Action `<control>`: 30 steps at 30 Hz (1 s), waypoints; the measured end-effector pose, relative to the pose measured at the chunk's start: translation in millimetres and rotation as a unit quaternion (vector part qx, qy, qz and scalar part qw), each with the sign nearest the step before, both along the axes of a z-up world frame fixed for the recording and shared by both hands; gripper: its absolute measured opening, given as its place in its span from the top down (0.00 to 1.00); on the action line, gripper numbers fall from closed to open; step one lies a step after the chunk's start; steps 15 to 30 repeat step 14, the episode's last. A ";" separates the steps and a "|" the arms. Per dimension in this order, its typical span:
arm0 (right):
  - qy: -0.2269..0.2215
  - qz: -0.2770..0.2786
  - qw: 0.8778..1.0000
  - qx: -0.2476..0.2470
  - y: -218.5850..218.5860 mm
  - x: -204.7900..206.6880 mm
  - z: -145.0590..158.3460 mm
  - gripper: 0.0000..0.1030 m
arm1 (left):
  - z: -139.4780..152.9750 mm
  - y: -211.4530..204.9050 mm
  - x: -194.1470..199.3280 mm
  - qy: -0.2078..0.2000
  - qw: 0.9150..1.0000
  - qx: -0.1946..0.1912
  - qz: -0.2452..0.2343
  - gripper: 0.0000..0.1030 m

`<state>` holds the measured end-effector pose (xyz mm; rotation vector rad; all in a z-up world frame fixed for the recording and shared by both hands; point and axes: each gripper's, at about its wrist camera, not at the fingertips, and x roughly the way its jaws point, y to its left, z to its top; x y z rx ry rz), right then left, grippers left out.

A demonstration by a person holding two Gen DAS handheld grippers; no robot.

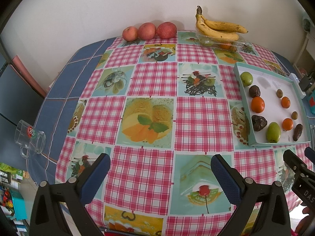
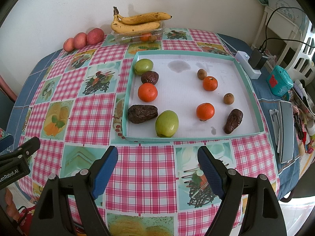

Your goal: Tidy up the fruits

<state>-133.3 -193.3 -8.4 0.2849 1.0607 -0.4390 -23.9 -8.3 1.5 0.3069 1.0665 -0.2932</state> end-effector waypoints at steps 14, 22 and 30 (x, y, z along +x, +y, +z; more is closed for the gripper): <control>0.000 0.000 1.000 0.000 0.2 1.5 0.4 0.19 | 1.4 1.2 -4.6 -0.008 1.000 0.003 0.004 0.00; 0.000 0.000 1.000 0.000 0.2 1.5 0.4 0.19 | 1.4 1.2 -4.6 -0.008 1.000 0.003 0.004 0.00; 0.000 0.000 1.000 0.000 0.2 1.5 0.4 0.19 | 1.4 1.2 -4.6 -0.008 1.000 0.003 0.004 0.00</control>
